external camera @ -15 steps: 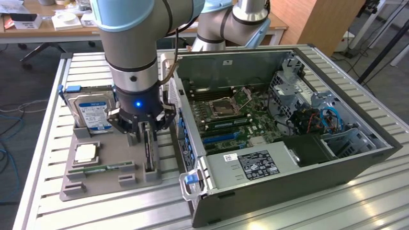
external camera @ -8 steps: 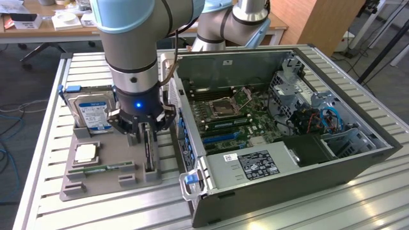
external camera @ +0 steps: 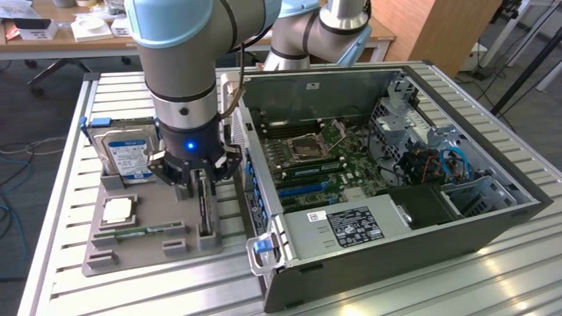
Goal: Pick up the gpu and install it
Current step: 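Pick up the gpu and move the gpu toward the slot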
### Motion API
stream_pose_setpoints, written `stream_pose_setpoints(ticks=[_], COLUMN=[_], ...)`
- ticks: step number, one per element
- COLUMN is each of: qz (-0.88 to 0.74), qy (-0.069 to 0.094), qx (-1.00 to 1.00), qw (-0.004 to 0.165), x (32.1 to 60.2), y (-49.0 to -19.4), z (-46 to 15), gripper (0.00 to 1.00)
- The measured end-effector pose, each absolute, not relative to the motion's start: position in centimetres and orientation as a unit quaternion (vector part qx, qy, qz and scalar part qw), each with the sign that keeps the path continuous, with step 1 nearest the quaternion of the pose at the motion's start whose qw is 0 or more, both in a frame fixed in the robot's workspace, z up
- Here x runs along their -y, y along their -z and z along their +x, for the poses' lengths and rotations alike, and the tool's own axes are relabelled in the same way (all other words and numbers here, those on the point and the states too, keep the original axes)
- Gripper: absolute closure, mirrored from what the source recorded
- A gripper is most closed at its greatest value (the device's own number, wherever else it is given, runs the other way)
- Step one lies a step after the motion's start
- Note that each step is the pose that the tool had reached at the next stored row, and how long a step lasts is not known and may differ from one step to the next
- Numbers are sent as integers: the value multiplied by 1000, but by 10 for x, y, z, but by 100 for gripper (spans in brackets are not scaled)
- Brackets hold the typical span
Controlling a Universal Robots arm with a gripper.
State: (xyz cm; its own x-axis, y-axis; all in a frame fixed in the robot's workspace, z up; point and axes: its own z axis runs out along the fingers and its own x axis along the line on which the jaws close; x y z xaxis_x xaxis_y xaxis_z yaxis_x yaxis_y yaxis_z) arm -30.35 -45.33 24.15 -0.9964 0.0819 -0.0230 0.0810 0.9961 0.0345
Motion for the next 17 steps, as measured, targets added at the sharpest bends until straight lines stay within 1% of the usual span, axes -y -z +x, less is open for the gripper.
stream_pose_setpoints(ticks=[17], qz=[41], qy=[-17], qx=[-999], qw=[12], x=[453], y=[-236], z=[-305], gripper=[57])
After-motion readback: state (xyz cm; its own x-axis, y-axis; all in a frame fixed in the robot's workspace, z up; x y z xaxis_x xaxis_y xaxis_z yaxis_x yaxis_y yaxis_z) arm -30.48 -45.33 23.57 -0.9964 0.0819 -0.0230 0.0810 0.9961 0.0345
